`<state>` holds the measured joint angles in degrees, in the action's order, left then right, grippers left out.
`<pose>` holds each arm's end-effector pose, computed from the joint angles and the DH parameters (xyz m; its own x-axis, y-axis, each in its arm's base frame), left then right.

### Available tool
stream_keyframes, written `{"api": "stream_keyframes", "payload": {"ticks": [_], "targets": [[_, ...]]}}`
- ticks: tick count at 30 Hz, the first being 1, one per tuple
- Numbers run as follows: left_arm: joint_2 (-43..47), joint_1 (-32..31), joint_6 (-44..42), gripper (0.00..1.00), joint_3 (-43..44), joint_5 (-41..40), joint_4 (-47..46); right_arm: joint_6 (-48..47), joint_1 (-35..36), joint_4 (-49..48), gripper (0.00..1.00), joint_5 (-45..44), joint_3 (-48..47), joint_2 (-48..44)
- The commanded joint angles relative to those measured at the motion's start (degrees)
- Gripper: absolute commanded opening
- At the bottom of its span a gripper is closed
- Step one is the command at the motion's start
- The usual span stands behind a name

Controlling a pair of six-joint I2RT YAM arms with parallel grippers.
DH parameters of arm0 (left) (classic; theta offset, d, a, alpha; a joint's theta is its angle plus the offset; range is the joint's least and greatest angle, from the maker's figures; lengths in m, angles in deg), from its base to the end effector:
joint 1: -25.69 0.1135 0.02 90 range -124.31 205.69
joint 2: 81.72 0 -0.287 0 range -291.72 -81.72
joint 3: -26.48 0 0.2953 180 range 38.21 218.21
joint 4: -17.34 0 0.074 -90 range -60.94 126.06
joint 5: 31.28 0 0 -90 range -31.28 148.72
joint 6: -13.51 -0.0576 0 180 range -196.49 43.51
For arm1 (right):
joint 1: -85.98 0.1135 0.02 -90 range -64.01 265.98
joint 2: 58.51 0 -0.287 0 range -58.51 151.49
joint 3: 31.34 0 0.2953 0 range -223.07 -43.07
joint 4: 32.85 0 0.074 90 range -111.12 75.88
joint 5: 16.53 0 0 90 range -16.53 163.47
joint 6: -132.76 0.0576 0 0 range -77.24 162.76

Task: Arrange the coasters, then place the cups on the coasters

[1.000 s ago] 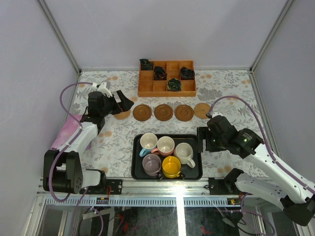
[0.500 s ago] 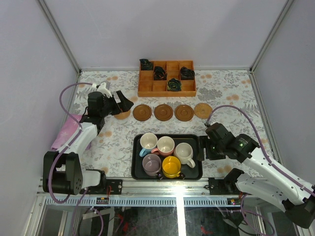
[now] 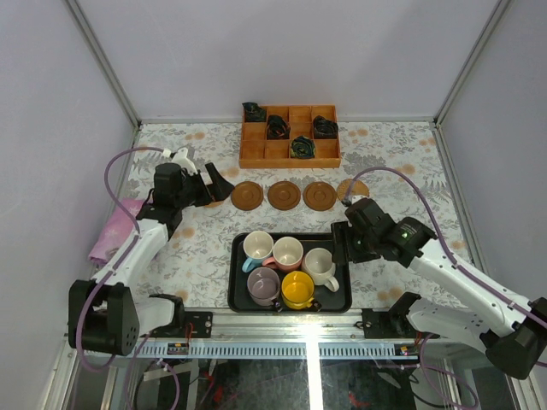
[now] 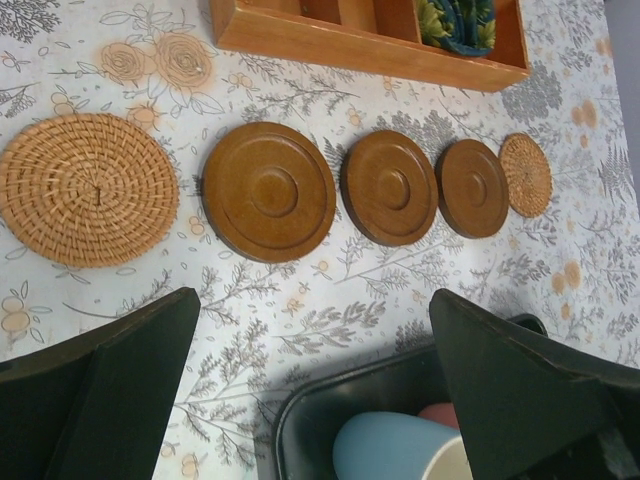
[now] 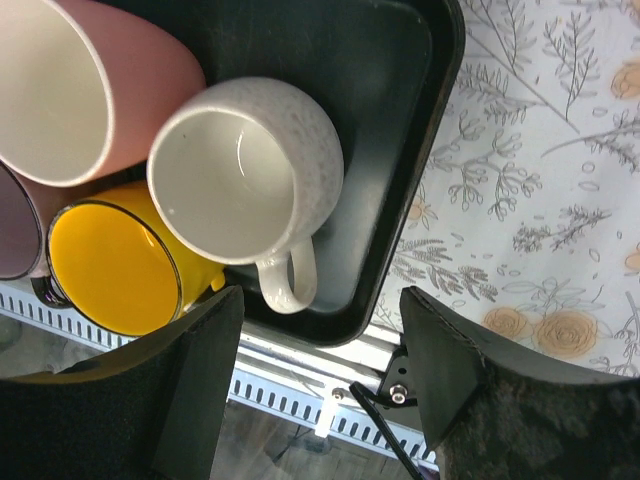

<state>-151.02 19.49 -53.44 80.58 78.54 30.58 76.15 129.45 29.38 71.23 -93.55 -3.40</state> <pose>0.3123 -0.0536 0.2435 -0.5915 -0.3063 -0.7459 0.1809 0.8511 -0.4929 0.1642 0.1525 0.2775 -0.8666 -0.0637 -0.4950 -0.2328 0.9290 0.2879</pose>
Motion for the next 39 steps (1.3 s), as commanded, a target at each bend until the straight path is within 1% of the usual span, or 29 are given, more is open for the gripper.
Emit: {"api": "stream_keyframes", "payload": {"ticks": [1, 5, 8, 10, 16, 22, 29, 35, 39], "targets": [[4.6, -2.2, -1.1, 0.98, 0.2, -1.5, 6.7, -3.7, 0.5, -4.1, 0.71, -1.4, -3.7, 2.8], [7.7, -5.3, 0.0, 0.97, -0.2, -2.6, 11.0, -3.1, 0.5, -3.6, 0.68, 2.4, -2.7, 3.0], [9.5, -6.3, 1.1, 0.98, -1.2, -3.5, 11.6, -3.1, 0.5, -4.4, 0.63, 7.8, -0.4, 1.6], [9.3, -6.4, 1.4, 0.99, -1.2, -4.1, 11.5, -3.3, 0.8, -4.4, 0.62, 10.0, 0.4, 0.8], [6.9, -6.4, 1.2, 1.0, 0.4, -2.6, 11.4, -3.3, 2.6, -3.4, 0.62, 10.4, -0.9, -0.5], [8.7, -6.5, 2.4, 1.0, 1.1, -2.4, 13.7, -1.9, 6.2, -6.0, 0.62, 12.4, 1.3, -0.5], [16.8, -8.3, 3.6, 1.0, -1.6, -4.4, 18.4, -1.6, 11.4, -8.9, 0.61, 11.2, 2.9, 1.1], [22.8, -10.1, 7.4, 1.0, -4.8, -3.2, 22.3, -1.8, 13.3, -8.7, 0.62, 12.9, 4.0, 0.7], [28.7, -12.3, 10.9, 1.0, -8.1, -3.1, 23.5, -2.2, 14.8, -9.8, 0.65, 13.5, 5.9, 0.5]]}}
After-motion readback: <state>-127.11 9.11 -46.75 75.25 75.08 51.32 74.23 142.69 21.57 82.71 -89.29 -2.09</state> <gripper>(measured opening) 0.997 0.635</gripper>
